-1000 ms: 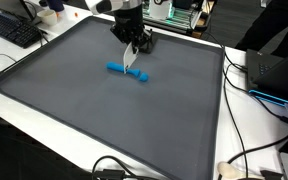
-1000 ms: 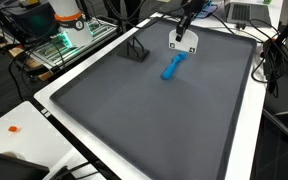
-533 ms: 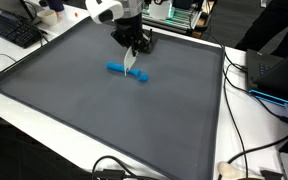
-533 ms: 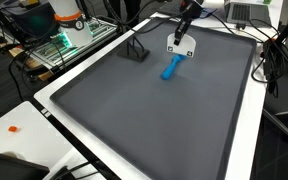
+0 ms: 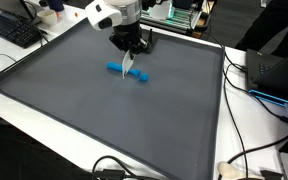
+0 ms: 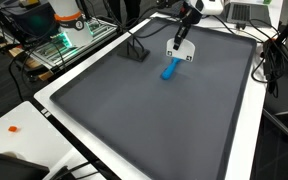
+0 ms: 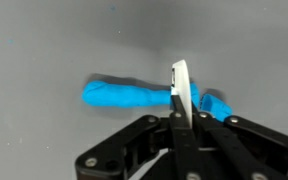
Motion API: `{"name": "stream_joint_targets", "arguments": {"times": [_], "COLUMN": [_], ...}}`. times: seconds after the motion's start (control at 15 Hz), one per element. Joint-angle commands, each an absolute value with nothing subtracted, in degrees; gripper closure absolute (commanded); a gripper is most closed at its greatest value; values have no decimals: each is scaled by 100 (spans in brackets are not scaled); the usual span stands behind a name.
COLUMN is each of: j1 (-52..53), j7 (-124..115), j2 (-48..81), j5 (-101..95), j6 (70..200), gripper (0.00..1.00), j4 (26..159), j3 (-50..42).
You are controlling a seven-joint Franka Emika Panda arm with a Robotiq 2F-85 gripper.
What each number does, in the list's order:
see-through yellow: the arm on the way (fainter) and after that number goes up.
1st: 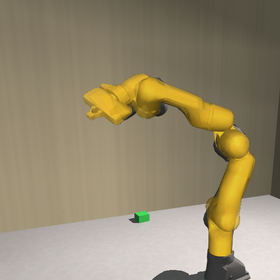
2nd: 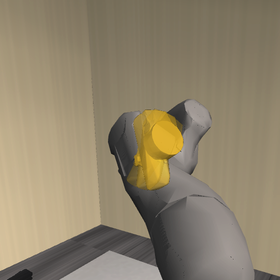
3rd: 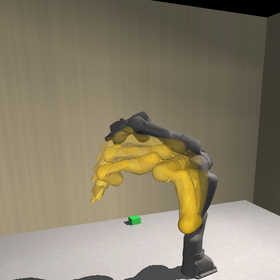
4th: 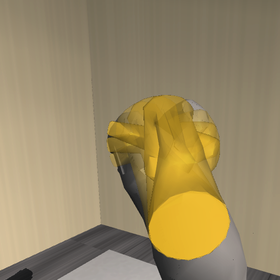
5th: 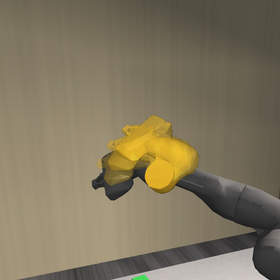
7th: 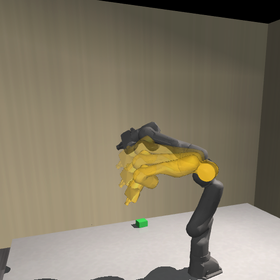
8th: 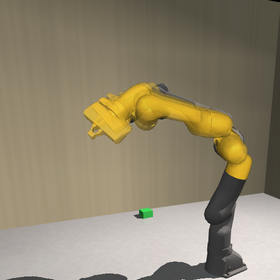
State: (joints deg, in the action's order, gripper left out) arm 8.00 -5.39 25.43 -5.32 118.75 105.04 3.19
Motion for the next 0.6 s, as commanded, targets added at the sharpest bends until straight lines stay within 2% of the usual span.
{"name": "stream_joint_targets", "arguments": {"times": [0.0,0.53], "j1": [791,790], "j7": [-468,-471], "j2": [2581,2691], "j5": [-687,-704], "j6": [12117,12398], "gripper": [99,99], "j4": [10597,10642], "j3": [285,255]}}
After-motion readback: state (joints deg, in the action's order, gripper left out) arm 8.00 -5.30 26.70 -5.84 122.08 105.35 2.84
